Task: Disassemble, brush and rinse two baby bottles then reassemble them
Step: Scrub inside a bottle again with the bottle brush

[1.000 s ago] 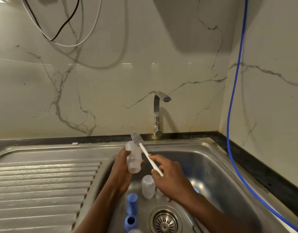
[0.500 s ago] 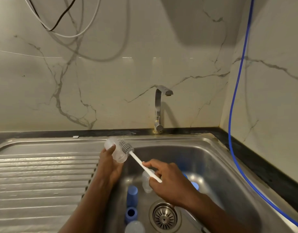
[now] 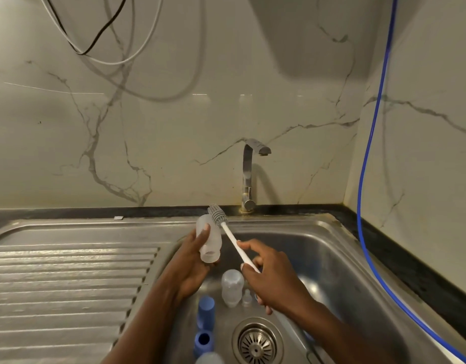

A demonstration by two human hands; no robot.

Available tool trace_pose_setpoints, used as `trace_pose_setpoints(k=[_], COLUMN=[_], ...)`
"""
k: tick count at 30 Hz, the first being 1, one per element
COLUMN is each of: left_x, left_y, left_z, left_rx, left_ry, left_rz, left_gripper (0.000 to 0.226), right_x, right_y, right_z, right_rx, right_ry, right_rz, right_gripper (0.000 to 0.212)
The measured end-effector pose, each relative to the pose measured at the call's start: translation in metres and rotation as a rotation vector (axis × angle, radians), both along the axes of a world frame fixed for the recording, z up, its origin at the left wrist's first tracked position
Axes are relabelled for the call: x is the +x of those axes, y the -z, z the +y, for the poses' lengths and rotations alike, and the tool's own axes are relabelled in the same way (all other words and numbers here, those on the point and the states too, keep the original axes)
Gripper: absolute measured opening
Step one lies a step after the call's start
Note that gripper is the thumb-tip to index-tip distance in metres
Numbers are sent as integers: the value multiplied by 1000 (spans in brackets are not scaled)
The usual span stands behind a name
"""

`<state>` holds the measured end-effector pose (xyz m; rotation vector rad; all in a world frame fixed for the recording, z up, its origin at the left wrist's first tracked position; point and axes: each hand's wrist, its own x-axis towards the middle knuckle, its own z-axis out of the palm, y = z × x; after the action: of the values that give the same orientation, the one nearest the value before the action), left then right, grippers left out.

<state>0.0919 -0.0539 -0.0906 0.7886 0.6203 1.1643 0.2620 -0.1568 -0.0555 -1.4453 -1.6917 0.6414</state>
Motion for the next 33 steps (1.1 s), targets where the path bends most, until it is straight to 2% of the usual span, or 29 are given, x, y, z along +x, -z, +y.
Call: trace_pose_setpoints(k=[2, 4, 8, 10, 13, 15, 19, 24, 27, 30, 33], left_x=[-2, -10, -26, -29, -24, -13, 3, 3, -1, -6, -14], left_y=[0, 3, 6, 4, -3, 1, 2, -3, -4, 1, 6], left_z=[2, 8, 14, 13, 7, 5, -4, -2, 0, 4, 10], left_rx=[-2, -26, -7, -26, -25, 12, 25, 51, 42, -1, -64], left_ry=[-81, -167, -261, -274, -273, -286, -114, -69, -79, -203, -279], left_rz=[-6, -127, -264, -282, -213, -144, -42, 81, 11, -77, -212], left_gripper=[62, 65, 44, 43, 83, 78, 72, 65, 64, 59, 74], right_x=[0, -4, -16, -18, -20, -21, -9, 6, 3, -3, -10], right_y=[2, 7, 12, 12, 14, 12, 3, 3, 3, 4, 10], right_z=[-1, -3, -11, -13, -10, -5, 4, 2, 1, -2, -5], right_rx=[2, 13, -4, -7, 9, 18, -6, -28, 11, 23, 6], right_ry=[-7, -23, -87, -100, -79, -59, 26, 40, 36, 8, -43], right_rz=[-26, -89, -126, -150, -143, -138, -83, -1, 4, -17, -102], right_gripper=[40, 41, 41, 41, 43, 42, 38, 39, 39, 40, 39])
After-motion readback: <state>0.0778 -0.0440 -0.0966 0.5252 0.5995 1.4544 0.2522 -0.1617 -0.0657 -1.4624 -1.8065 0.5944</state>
